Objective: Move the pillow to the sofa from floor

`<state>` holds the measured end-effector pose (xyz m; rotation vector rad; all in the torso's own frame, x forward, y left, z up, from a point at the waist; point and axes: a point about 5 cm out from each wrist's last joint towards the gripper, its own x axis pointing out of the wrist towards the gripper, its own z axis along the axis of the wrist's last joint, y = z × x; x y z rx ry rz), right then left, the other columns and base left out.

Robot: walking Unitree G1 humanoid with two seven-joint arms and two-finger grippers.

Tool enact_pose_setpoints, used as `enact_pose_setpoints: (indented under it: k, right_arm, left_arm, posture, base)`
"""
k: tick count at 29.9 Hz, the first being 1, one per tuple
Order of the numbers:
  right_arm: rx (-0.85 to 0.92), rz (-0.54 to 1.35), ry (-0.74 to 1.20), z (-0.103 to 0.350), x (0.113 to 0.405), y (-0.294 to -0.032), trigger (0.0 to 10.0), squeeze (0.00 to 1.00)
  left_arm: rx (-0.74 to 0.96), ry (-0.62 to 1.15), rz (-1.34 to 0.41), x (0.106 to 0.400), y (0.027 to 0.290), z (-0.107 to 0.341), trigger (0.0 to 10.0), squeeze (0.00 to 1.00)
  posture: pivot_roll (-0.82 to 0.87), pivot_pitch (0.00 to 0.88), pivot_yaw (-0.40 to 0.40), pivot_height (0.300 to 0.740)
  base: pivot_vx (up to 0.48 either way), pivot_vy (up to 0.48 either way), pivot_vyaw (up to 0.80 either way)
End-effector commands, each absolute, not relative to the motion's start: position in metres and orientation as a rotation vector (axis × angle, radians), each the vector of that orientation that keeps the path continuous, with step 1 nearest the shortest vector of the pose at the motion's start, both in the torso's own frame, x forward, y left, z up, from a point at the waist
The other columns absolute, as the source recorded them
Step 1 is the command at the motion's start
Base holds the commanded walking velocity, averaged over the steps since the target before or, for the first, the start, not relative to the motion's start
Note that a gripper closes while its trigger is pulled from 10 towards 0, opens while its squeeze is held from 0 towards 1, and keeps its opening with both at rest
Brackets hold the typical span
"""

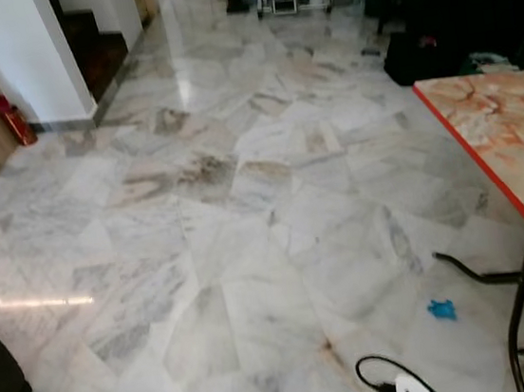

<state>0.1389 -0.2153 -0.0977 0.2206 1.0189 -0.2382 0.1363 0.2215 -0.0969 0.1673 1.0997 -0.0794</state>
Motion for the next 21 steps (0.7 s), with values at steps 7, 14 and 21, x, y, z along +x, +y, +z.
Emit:
enact_pose_setpoints:
  k: [7, 14, 21]
  right_arm:
    - [0.229, -0.241, 1.027, -0.0990, 0.1372, -0.2125, 10.0, 0.00]
    - [0.228, -0.238, 1.025, -0.0988, 0.1377, -0.2124, 10.0, 0.00]
    - [0.227, -0.238, 1.026, -0.0987, 0.1377, -0.2129, 10.0, 0.00]
  left_arm:
    - [0.170, 1.112, -0.088, 0.1369, 0.2176, -0.0978, 10.0, 0.00]
    - [0.166, 1.113, -0.091, 0.1370, 0.2142, -0.0985, 10.0, 0.00]
    - [0.167, 1.116, -0.090, 0.1357, 0.2131, -0.0992, 10.0, 0.00]
  posture:
    - [-0.06, 0.000, -0.039, 0.740]
    - [-0.06, 0.000, -0.040, 0.740]
    - [-0.06, 0.000, -0.042, 0.740]
  base:
    - [-0.283, 0.000, 0.00]
    - [-0.302, 0.000, 0.00]
    - [-0.301, 0.000, 0.00]
